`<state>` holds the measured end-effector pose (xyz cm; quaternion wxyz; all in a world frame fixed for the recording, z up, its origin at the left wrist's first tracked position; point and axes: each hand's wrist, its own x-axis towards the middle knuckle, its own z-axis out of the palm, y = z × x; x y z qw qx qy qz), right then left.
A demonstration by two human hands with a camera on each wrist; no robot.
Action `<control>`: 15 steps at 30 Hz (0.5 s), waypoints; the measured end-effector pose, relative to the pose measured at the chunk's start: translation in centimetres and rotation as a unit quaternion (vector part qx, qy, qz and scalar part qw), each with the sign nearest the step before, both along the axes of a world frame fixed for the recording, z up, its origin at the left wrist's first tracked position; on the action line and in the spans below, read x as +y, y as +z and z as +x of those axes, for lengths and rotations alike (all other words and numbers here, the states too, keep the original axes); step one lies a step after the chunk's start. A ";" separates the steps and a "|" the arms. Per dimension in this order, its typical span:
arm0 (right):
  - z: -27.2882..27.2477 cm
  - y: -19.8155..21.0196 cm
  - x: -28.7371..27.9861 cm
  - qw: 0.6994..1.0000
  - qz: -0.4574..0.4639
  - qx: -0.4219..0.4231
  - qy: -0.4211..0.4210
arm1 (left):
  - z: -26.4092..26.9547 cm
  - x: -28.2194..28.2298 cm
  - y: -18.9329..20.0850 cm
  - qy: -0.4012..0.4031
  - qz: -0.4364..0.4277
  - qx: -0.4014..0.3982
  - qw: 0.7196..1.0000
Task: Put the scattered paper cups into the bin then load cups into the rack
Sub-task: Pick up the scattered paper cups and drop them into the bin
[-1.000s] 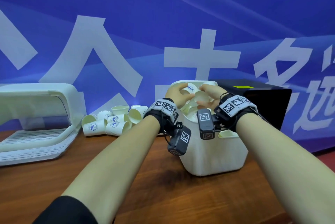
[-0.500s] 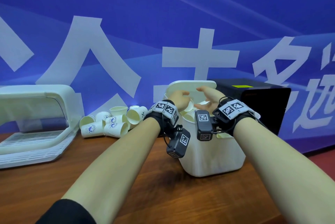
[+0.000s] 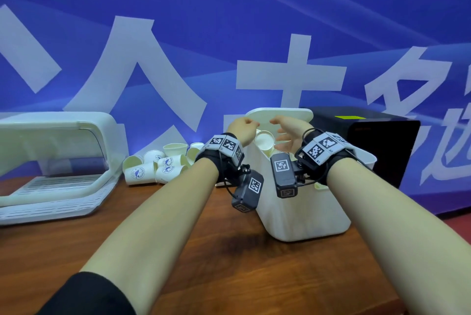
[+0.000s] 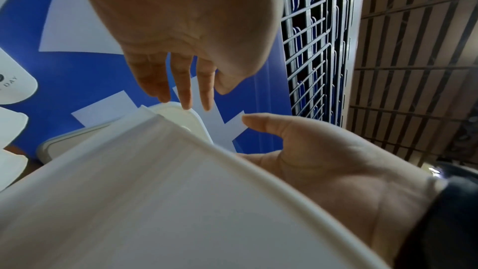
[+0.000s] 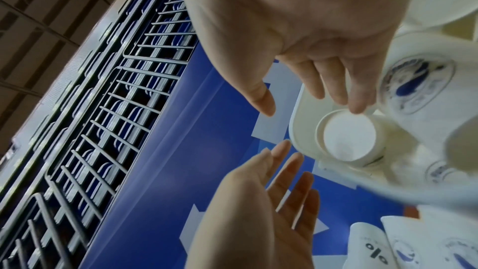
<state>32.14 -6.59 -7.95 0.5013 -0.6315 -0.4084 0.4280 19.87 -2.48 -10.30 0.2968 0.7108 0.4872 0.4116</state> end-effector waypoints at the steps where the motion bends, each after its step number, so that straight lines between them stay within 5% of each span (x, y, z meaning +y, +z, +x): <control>1: -0.3 0.3 0.0 1.000 0.007 -0.009 -0.007 | -0.4 0.1 0.1 0.004 -0.004 -0.014 1.000; 15: -7.5 1.0 1.1 0.998 0.058 -0.020 0.028 | -7.7 2.3 -0.9 0.075 -0.064 -0.100 0.990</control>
